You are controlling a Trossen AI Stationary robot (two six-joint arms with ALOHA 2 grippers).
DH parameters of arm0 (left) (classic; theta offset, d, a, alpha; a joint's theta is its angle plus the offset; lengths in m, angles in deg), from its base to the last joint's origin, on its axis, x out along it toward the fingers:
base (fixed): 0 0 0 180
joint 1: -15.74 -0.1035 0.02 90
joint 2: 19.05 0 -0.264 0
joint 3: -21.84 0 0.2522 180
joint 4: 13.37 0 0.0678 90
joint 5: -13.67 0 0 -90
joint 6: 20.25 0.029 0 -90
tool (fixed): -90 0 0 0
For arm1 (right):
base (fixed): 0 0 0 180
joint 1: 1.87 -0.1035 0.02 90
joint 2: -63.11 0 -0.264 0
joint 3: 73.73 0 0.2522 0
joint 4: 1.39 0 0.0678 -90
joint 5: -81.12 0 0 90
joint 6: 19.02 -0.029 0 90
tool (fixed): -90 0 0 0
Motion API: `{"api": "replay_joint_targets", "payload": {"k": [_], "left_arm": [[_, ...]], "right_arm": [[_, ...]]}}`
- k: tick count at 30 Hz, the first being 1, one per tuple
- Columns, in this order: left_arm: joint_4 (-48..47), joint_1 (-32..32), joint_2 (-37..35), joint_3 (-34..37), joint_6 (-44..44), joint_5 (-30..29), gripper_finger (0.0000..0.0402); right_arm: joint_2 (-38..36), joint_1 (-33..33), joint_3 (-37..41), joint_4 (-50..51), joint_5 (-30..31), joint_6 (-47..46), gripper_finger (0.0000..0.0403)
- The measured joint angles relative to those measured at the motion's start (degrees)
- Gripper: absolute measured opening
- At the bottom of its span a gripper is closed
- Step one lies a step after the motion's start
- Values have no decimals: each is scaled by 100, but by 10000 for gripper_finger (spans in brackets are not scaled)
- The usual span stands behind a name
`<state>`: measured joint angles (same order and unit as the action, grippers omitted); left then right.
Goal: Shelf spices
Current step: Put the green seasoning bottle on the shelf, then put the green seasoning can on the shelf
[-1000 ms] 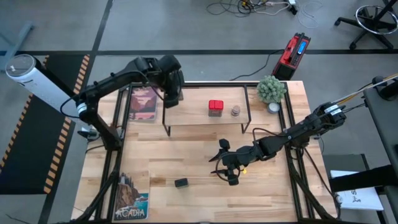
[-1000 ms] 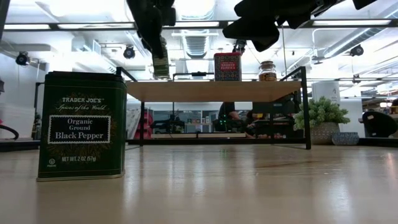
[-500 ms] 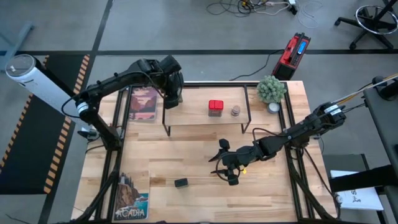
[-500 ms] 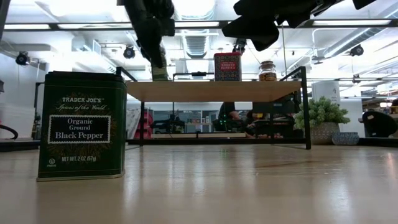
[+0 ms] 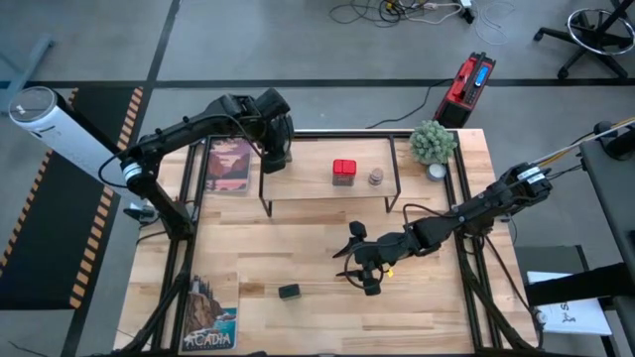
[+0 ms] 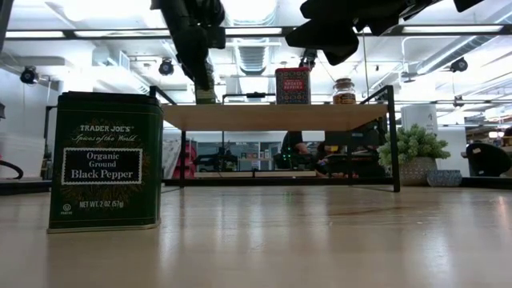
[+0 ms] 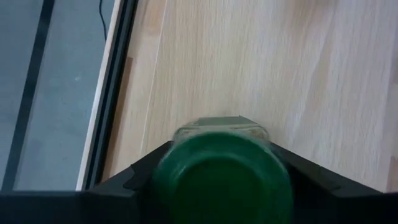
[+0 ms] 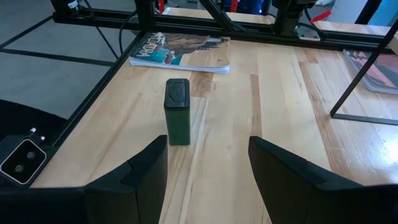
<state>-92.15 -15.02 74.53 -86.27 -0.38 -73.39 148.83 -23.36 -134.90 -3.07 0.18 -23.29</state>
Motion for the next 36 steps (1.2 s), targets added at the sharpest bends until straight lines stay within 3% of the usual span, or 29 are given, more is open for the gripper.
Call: {"api": "replay_joint_targets", "payload": {"k": [12, 24, 36], "left_arm": [[18, 9, 0, -1, -49, -94, 262], [60, 55, 0, -319, 10, -107, 279], [-11, 251, -1, -1144, 8, -101, 277]], "right_arm": [[1, 0, 0, 4, 0, -2, 199], [1, 0, 0, 11, 0, -2, 199], [1, 0, 0, 13, 0, -2, 199]]}}
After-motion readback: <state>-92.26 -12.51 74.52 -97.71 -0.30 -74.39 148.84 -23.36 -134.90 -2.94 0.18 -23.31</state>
